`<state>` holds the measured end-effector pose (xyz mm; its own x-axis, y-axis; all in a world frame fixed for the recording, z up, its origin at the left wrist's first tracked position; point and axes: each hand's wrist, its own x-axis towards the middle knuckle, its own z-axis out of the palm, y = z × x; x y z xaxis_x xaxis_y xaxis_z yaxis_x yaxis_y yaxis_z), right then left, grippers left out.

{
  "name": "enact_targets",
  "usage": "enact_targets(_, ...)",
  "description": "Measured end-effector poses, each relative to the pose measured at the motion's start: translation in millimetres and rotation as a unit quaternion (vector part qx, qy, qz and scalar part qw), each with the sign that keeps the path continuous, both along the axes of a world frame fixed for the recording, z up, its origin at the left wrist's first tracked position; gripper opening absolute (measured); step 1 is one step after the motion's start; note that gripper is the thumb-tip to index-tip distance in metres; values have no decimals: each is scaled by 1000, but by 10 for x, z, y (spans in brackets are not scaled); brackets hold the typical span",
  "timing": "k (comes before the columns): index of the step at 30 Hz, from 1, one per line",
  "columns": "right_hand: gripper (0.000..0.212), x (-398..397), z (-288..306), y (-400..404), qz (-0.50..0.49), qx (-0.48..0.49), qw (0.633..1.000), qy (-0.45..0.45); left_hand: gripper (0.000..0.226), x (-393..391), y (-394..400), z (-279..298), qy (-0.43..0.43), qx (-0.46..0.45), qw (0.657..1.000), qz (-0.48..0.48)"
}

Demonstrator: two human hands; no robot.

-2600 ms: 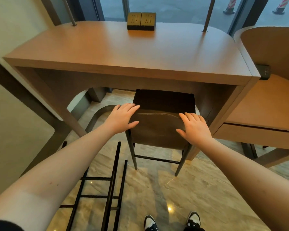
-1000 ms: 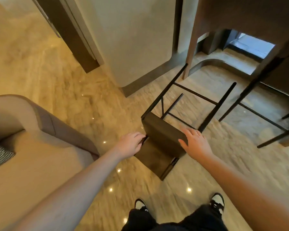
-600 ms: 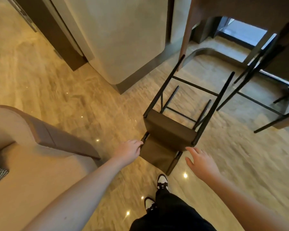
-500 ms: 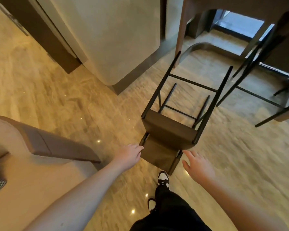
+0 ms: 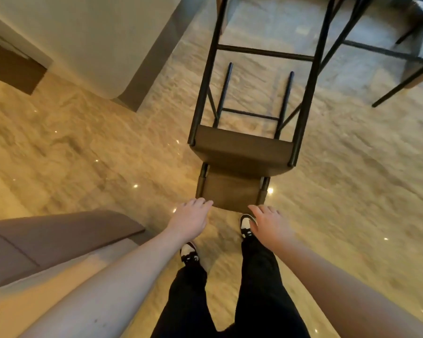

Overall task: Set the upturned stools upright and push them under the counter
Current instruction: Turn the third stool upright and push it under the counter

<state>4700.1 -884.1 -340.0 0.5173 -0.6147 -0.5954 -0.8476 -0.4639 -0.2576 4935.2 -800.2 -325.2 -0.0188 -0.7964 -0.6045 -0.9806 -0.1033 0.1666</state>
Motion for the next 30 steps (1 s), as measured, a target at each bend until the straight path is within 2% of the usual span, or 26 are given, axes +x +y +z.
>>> enact_targets(5,49,-97,-496,360,-50,1,997,64,51,274,286,-616,-4,31,998,-48)
enact_targets(9,50,-44,-876,779,-105,14,992,73,60,336,491,-1094,-25,63,990,-121)
enact_targets(13,52,28,-1474,883,-125,34,989,70,63,239,449,-1718,0,71,986,-153)
enact_targets(19,51,87,-2722,380,-49,6,997,58,69,233,158,-2883,-25,55,987,-146)
enact_targets(22,52,75,-3241,136,40,-24,998,29,77,254,3,-3430,-34,34,993,-112)
enact_targets(26,60,43,-4085,12,110,-39,993,11,77,330,-64,-4308,-41,1,993,-109)
enact_targets(30,75,79,-4784,48,130,-55,990,14,92,280,-173,-4969,-77,-19,991,-105)
